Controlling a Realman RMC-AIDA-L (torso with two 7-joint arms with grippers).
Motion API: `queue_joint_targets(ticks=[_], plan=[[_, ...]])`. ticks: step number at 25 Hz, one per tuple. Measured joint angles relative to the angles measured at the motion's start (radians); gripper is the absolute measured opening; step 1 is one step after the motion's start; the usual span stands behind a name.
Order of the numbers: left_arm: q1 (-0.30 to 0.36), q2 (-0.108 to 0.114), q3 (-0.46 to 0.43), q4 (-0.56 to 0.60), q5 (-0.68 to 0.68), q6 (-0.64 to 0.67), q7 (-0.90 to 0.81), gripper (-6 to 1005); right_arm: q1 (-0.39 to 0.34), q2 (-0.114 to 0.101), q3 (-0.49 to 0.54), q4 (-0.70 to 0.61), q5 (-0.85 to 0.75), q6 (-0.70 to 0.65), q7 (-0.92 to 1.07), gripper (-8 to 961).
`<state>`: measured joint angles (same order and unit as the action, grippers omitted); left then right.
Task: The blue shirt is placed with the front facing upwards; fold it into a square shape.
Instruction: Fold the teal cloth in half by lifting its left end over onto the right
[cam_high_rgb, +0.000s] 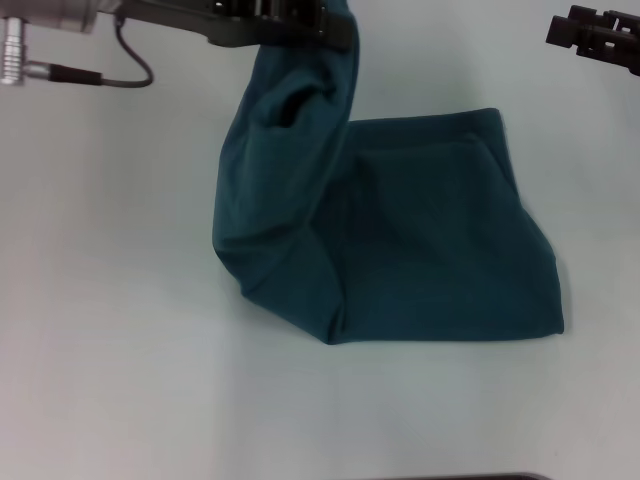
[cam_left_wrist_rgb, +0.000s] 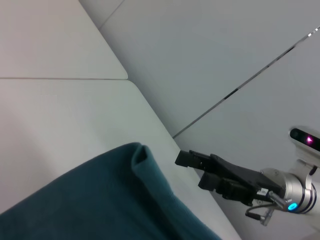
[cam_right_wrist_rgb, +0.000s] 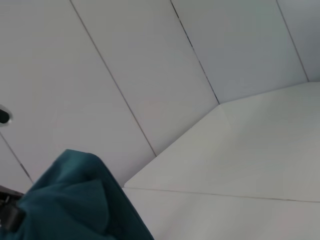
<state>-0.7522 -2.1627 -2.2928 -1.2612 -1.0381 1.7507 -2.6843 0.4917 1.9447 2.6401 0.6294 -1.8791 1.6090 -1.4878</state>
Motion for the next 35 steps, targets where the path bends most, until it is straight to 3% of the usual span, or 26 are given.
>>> queue_joint_targets(ticks=[6, 25, 35], plan=[[-0.024, 0.002, 0.013, 0.083, -0.004, -0.047, 0.033, 34, 0.003, 0.0, 0.0, -0.001, 0.0, 0.0, 0.0, 683], [-0.085, 0.008, 0.101, 0.117, 0.025, -0.123, 0.016, 34, 0.002, 0.0, -0.003, 0.001, 0.0, 0.002, 0.002, 683], [-0.146, 0.008, 0.186, 0.205, 0.078, -0.234, -0.004, 34, 0.005, 0.0, -0.003, 0.0, 0.001, 0.002, 0.003, 684]])
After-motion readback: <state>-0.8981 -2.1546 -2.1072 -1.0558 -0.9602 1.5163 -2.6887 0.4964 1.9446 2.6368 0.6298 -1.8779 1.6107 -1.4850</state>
